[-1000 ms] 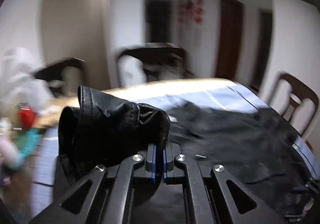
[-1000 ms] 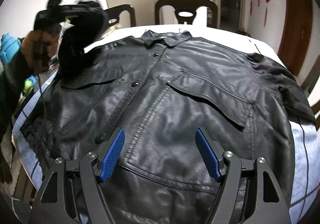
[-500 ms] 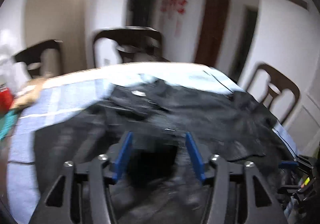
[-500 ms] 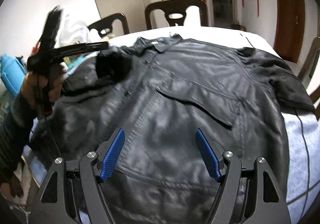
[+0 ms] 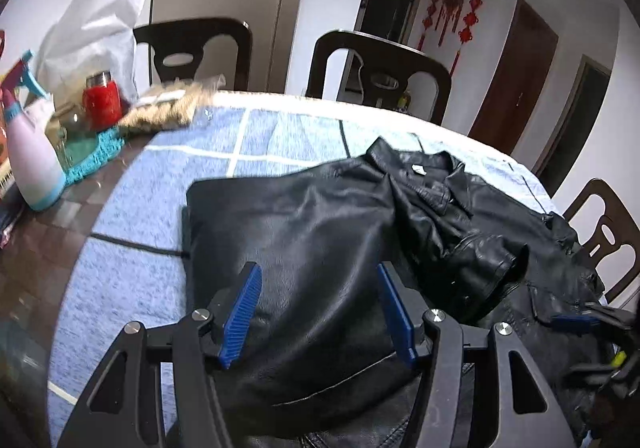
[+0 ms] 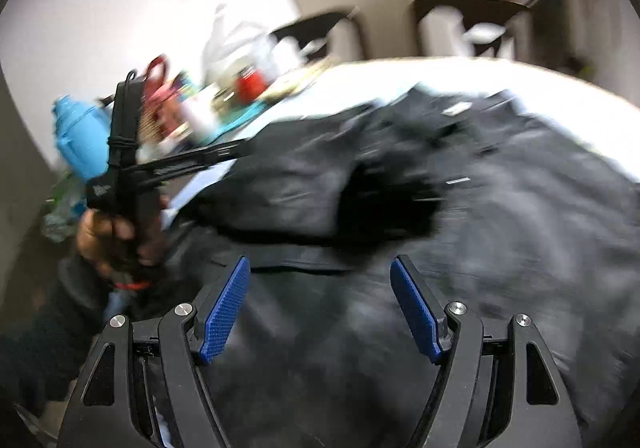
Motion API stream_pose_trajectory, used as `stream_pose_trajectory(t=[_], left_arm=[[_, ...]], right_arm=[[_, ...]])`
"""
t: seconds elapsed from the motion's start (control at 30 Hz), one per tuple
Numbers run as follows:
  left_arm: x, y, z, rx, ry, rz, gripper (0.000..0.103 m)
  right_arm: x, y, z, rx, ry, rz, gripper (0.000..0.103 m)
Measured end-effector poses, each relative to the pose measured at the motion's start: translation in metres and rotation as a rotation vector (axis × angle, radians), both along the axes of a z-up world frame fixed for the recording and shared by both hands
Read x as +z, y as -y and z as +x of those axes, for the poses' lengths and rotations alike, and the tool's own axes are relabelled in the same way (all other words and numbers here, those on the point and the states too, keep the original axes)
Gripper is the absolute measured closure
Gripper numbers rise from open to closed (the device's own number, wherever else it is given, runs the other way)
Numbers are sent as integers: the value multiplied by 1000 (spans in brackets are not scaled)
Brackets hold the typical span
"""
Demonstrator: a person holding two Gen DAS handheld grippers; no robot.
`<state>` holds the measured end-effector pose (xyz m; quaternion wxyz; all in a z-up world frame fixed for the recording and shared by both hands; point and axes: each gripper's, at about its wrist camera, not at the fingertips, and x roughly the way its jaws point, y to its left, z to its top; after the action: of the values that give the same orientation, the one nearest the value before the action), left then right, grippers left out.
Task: Fold large clothes
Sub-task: 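Carry the sleeve across the jacket front with the left gripper and release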
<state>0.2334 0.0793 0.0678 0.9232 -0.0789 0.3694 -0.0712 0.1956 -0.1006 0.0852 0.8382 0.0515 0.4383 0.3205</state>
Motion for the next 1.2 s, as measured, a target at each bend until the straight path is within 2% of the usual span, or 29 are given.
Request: stream_pose_trajectory(t=[0.07,0.13,0.23,0.27,0.37,0.43,0.5,0.57,0.7,0.77,0.8,0.83,0.87,0.93,0.97,1.0,1.13,1.2], left_arm=[[-7,-2,3,8,-18,1,42],[-14,-6,6,19,-38,11,42],[-25,-14,4,29,-61,29,42],[-27,-16,4,31,-65,29,42],[-29,-24,0,43,-71,17,42],[-27,-24,-2,39,-63,14,42],[-19,-20,-3,33,-45,12,42],[-8,-13,0,25,-10,10,42],[1,5,19,22,22,47,42],[-8,9,33,20,3,68,42],[-16,9,40,40,-17,95,42],[-27,6,45,59,-44,115,42],[-38,1,49,73,-70,121,42],[-55,-12,51,92,-114,94,42],[-52,-18,49,94,-89,54,42],[-52,-21,49,105,-85,48,42],[-56,-16,53,102,-106,102,40],[-53,-11,48,103,-112,146,40]], right_arm=[[-15,-19,25,42,-44,10,30],[-24,-29,52,13,-57,-2,33],[-21,2,93,-135,-50,56,37],[-17,28,107,-251,-44,72,37],[-5,86,112,-506,-9,41,37],[-1,107,105,-556,0,67,37],[5,109,91,-550,35,49,37],[6,97,84,-492,50,21,37],[-5,62,101,-386,41,-37,37],[-22,48,124,-356,41,-126,40],[-31,49,132,-365,21,-165,50],[-43,52,137,-374,-14,-198,55],[-58,55,143,-377,-60,-219,55],[-62,59,136,-358,0,-233,57],[-63,58,132,-347,24,-248,57],[-64,59,130,-350,26,-250,57],[-65,53,132,-344,27,-288,57],[-59,55,131,-344,-8,-285,57]])
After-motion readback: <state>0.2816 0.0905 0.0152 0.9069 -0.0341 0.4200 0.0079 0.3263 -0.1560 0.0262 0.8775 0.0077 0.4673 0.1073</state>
